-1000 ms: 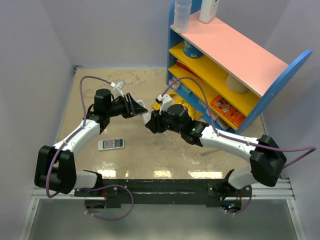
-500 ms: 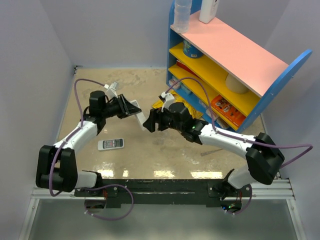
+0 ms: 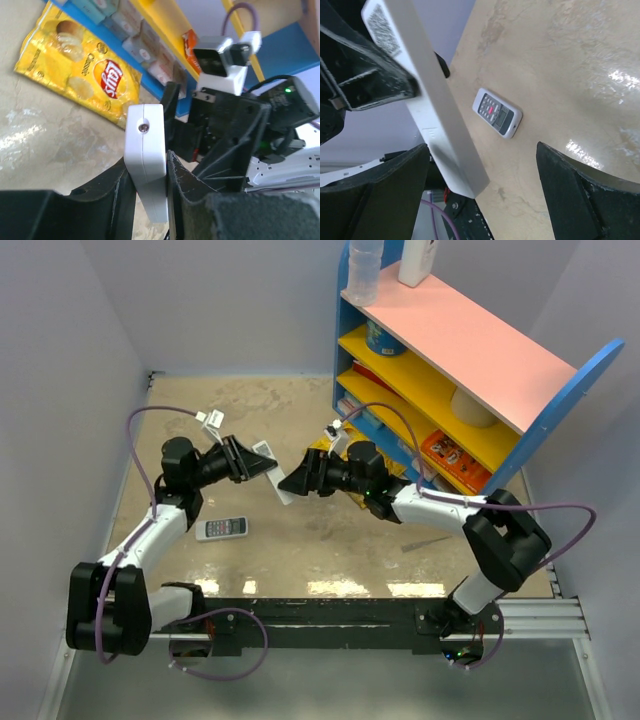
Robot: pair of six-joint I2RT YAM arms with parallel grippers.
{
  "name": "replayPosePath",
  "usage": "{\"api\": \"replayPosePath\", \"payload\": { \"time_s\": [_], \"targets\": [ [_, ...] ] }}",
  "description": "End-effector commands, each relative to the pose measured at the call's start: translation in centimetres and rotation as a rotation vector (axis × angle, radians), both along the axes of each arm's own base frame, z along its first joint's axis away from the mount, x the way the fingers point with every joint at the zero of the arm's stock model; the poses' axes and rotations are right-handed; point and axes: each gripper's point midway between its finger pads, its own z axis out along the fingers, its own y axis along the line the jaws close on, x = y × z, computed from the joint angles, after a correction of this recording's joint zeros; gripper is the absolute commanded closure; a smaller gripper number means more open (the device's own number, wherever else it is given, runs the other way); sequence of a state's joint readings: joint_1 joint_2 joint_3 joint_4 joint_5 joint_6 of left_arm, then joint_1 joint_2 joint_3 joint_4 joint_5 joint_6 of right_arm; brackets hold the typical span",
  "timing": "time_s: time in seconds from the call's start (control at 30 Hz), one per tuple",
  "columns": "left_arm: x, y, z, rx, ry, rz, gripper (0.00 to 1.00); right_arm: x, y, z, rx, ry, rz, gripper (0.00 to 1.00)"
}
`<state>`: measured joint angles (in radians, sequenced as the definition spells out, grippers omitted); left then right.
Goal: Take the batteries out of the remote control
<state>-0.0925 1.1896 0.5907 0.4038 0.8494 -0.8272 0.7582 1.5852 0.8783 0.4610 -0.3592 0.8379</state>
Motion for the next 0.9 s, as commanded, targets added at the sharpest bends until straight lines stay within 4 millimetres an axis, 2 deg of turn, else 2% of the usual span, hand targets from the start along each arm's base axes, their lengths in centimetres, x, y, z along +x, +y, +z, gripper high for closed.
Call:
{"api": "replayPosePath", "payload": {
  "time_s": [0.0,0.1,0.37,0.57,0.83,0.87],
  "targets": [
    [-0.7,-0.36,3.2,-0.046,-0.133,-0.039,1.0,-0.94,1.35,2.48,0.13,-0.012,0.086,0.12],
    [-0.98,-0.51,3.48,-0.063,-0.14,-0.054,1.0,-1.03,1.54,2.46,0.149,-0.015,0.098,0.18],
    [-1.27,-0.51,3.33,-0.074,-0.143,-0.053,1.0,-1.36,1.77,2.87,0.203,-0.001,0.115,0.2],
    [-1.35,-0.52,3.24,-0.076,-0.144,-0.055,1.0,-1.37,1.71,2.74,0.215,0.003,0.109,0.27],
    [-1.5,-0.51,3.34,-0.08,-0.149,-0.053,1.0,-1.3,1.07,2.52,0.239,0.008,0.095,0.38],
    [-1.54,-0.52,3.34,-0.082,-0.148,-0.055,1.0,-1.36,1.11,2.59,0.242,0.007,0.096,0.42]
  ]
}}
